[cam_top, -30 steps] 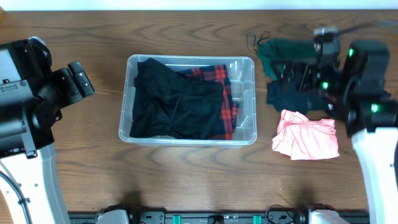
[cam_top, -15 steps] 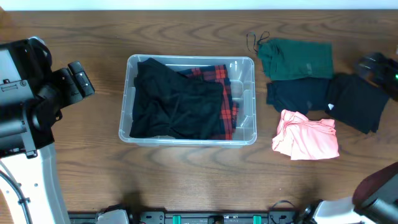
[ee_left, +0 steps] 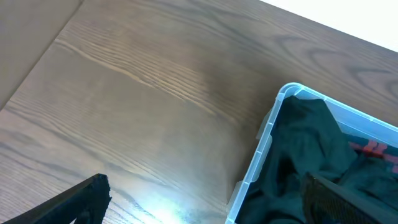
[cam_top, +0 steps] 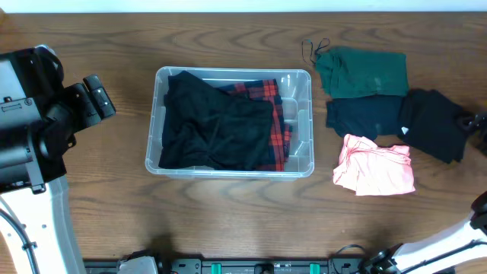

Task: Pack container

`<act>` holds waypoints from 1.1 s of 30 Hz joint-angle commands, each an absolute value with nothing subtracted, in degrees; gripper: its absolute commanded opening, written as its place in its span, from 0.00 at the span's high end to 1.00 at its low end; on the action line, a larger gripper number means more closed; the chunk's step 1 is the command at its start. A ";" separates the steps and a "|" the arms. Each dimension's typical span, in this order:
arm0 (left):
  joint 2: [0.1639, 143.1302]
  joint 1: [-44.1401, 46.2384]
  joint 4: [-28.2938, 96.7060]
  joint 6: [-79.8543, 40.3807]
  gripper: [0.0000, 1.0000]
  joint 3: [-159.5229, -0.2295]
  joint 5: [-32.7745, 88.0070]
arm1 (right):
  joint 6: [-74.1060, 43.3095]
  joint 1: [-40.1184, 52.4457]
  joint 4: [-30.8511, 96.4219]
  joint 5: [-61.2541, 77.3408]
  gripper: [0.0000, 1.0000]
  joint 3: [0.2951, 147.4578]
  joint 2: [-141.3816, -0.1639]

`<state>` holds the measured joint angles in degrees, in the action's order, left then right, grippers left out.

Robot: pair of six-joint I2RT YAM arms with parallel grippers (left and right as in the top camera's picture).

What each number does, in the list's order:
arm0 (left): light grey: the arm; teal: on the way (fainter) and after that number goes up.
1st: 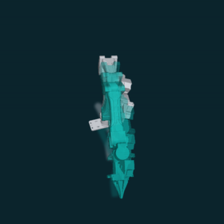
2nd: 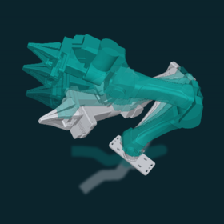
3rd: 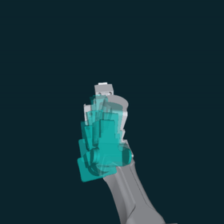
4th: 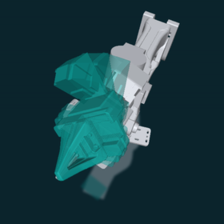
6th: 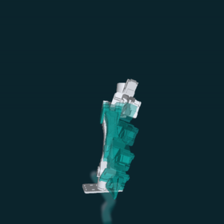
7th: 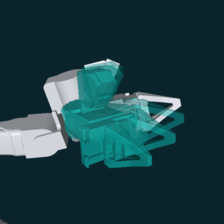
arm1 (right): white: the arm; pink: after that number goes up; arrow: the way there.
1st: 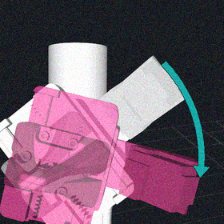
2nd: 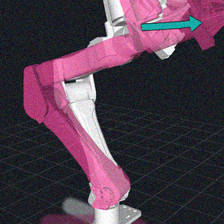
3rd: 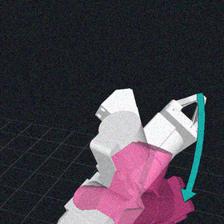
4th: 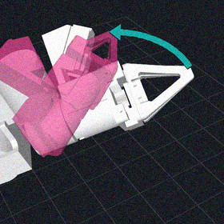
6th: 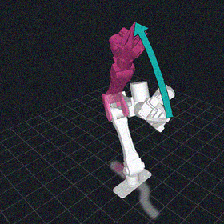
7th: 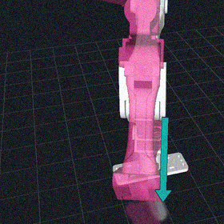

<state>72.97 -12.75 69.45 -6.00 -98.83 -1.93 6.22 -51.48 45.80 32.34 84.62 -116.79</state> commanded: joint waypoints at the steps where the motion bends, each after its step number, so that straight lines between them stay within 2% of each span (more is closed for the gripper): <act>1: 73.01 -13.10 69.65 -6.31 0.02 -98.80 -2.61 | 8.45 -52.69 44.73 33.93 0.06 85.56 -119.11; 17: 73.01 -13.10 69.65 -6.31 0.02 -98.80 -2.61 | 8.45 -52.21 42.89 33.34 0.08 85.47 -125.32; 27: 73.01 -13.10 69.65 -6.31 0.02 -98.80 -2.61 | 8.43 -51.88 45.06 42.76 0.40 85.27 -127.13; 31: 73.01 -13.10 69.65 -6.31 0.02 -98.80 -2.61 | 8.43 -51.94 45.25 42.70 0.46 85.27 -127.13; 33: 73.01 -13.10 69.65 -6.31 0.02 -98.80 -2.61 | 8.43 -51.94 45.34 42.74 0.59 85.27 -127.13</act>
